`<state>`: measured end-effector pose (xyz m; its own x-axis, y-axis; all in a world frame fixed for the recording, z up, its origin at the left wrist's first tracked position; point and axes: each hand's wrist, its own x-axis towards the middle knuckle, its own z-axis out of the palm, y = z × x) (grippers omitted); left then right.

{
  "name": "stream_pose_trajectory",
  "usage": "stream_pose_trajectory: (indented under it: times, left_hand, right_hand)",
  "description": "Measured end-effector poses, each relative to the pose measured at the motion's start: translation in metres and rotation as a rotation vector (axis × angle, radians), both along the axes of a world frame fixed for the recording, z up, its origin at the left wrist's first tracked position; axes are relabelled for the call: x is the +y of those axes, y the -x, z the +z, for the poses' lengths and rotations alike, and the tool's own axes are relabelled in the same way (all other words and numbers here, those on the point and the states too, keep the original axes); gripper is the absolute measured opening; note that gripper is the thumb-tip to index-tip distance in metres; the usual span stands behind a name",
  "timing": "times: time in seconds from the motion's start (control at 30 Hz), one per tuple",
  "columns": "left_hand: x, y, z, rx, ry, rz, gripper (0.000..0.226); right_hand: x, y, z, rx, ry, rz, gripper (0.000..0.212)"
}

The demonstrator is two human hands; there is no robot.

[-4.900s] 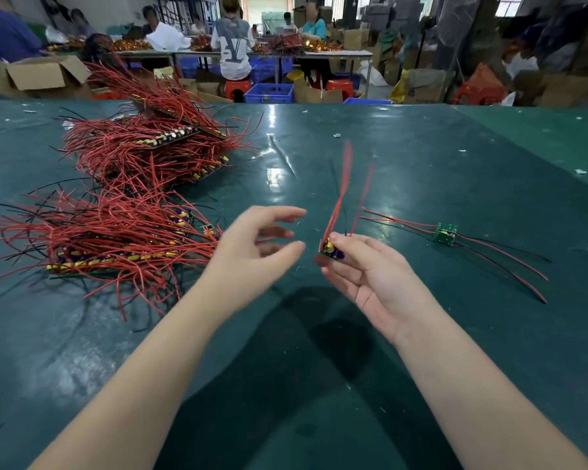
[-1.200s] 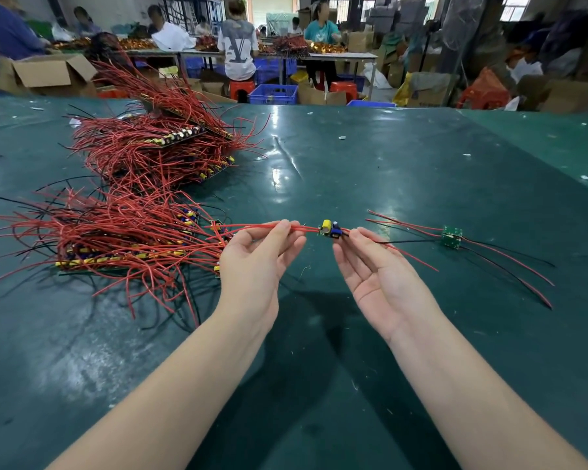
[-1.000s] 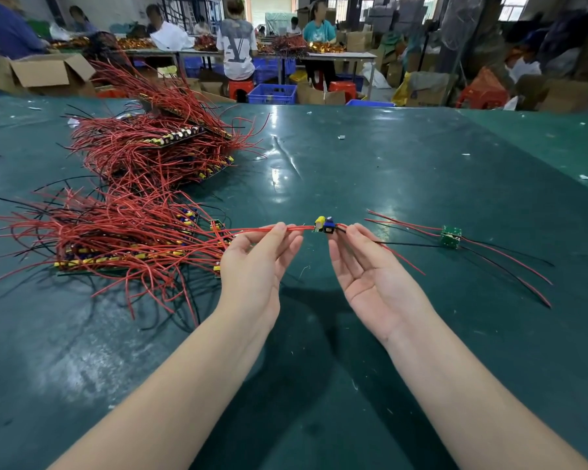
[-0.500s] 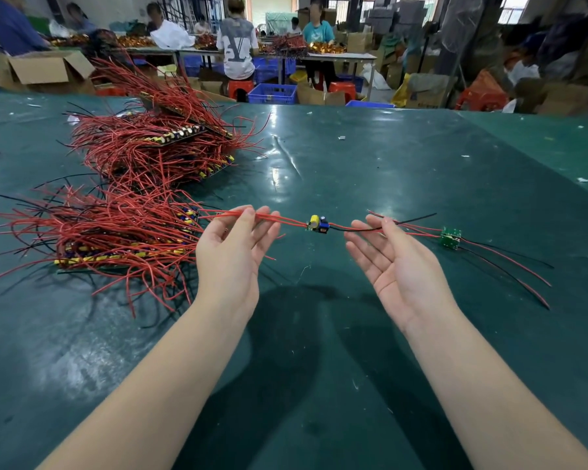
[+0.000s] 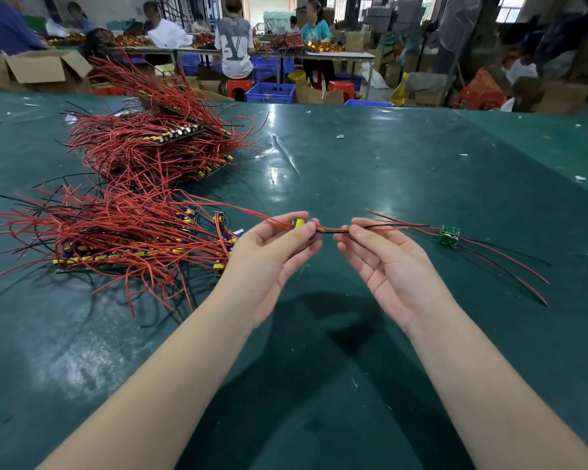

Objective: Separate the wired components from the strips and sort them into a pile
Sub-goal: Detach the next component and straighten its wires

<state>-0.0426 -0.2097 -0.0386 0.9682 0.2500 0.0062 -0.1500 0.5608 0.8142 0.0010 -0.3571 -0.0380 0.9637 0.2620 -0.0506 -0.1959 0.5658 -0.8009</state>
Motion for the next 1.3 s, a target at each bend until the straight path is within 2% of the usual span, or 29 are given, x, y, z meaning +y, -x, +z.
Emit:
stream_pose_trajectory:
  times: [0.1, 0.2, 0.27, 0.4, 0.5, 0.67, 0.9, 1.03, 1.3]
  left_hand:
    - [0.000, 0.000, -0.001, -0.056, -0.141, 0.087, 0.016]
    - [-0.001, 0.001, -0.002, -0.138, -0.425, 0.204, 0.019]
    - [-0.001, 0.002, -0.002, -0.207, -0.559, 0.246, 0.019]
    - [-0.002, 0.003, -0.003, -0.260, -0.614, 0.274, 0.018]
    - [-0.002, 0.002, -0.003, -0.231, -0.575, 0.264, 0.019]
    - [-0.003, 0.000, -0.002, -0.170, -0.355, 0.203, 0.018]
    - [-0.003, 0.001, 0.002, -0.128, -0.167, 0.135, 0.013]
    - [-0.001, 0.001, 0.004, -0.082, -0.053, 0.084, 0.012]
    - [0.012, -0.003, 0.005, -0.009, 0.116, 0.008, 0.029]
  right_hand:
    - [-0.001, 0.000, 0.001, 0.075, 0.009, 0.013, 0.004]
    - [-0.002, -0.001, 0.001, 0.138, -0.013, 0.006, 0.015]
    - [-0.003, -0.002, 0.000, 0.150, -0.027, -0.014, 0.016]
    - [-0.002, -0.003, 0.000, 0.111, -0.036, -0.026, 0.006]
    - [-0.003, -0.004, 0.002, 0.097, -0.073, -0.022, 0.005]
    - [-0.005, -0.004, 0.003, 0.053, -0.072, -0.009, 0.003]
    - [-0.009, -0.005, 0.007, 0.002, -0.066, -0.098, 0.004]
    - [-0.014, -0.007, 0.012, -0.060, -0.073, -0.056, 0.008]
    - [-0.022, -0.009, 0.017, -0.185, 0.101, -0.043, 0.012]
